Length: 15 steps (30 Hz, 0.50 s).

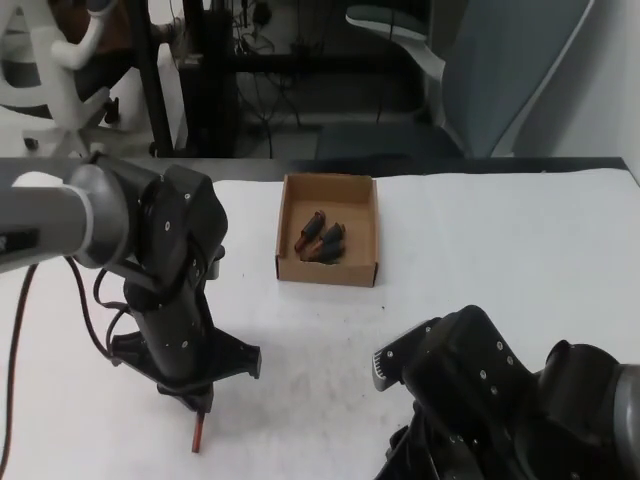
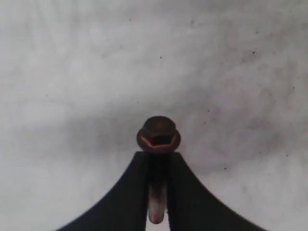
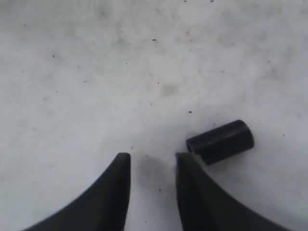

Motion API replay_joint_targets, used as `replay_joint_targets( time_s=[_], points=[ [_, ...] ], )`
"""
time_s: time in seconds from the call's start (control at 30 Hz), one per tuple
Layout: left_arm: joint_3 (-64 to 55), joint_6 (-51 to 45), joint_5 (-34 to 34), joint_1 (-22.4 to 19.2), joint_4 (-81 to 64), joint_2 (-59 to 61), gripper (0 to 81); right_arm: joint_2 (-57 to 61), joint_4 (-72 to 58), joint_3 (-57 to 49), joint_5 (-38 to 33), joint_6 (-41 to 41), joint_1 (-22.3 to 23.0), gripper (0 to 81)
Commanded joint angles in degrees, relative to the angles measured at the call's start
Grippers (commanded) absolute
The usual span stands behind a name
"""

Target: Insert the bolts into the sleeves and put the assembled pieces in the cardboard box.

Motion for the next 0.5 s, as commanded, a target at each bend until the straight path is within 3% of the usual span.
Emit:
replay_joint_targets(
  time_s=[0.0,0.1,0.2,0.47],
  points=[
    [-0.55,0.07,0.28,0.09,-0.25,-0.09,1.7,-0.72,-0.26,-0.53,-1.38,-0.15,0.21,33.2],
    [-0.55,0.07,0.28,0.09,-0.25,-0.09,1.7,-0.91,0.08,-0.69,-2.96,0.5,0.21,39.6],
    [-0.55,0.07,0.28,0.09,-0.25,-0.09,1.7,-2.38,4.74,-2.16,-2.99,6.2,0.21,47.0],
    [-0.55,0.07,0.39,0.09,-0.35,-0.09,1.7,-9.48,9.39,-4.09,5.92,25.89,0.21,48.0]
  ],
)
